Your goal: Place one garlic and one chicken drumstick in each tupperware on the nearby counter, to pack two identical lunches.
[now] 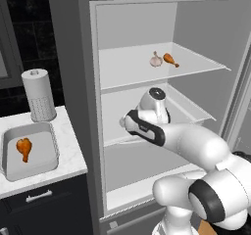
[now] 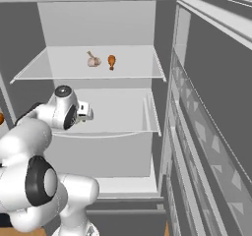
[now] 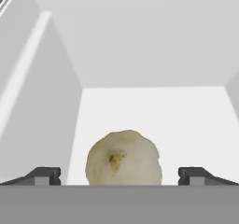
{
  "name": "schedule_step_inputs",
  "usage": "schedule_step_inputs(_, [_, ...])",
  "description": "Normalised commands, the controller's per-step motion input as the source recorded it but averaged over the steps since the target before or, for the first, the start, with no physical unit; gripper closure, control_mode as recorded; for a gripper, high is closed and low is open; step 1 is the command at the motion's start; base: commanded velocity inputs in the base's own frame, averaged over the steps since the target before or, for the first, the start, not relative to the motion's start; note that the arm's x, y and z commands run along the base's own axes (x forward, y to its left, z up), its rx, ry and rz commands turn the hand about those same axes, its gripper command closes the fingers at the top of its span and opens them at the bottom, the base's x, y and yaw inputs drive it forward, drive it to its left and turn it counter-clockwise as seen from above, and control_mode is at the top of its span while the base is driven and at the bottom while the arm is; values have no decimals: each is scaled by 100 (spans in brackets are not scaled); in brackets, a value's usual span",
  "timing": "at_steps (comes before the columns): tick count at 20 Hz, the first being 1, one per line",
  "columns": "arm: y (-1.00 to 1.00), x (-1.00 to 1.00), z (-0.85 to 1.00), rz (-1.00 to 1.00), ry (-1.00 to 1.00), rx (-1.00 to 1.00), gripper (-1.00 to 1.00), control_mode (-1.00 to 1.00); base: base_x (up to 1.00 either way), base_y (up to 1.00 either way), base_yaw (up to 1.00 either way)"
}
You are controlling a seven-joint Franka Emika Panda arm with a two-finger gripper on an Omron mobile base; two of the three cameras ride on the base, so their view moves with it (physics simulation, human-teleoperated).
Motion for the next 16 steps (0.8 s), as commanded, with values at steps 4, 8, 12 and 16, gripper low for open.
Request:
schedule_step_inputs(4, [0, 6, 0, 0, 3, 0, -100, -100, 0, 0, 0])
schedule_step_inputs(8, [0, 0, -11, 0, 0, 0, -100, -100, 0, 0, 0])
schedule_step_inputs(12, [0, 0, -21, 0, 0, 0, -100, -100, 0, 0, 0])
schedule_step_inputs(16, [0, 0, -14, 0, 0, 0, -100, -100, 0, 0, 0])
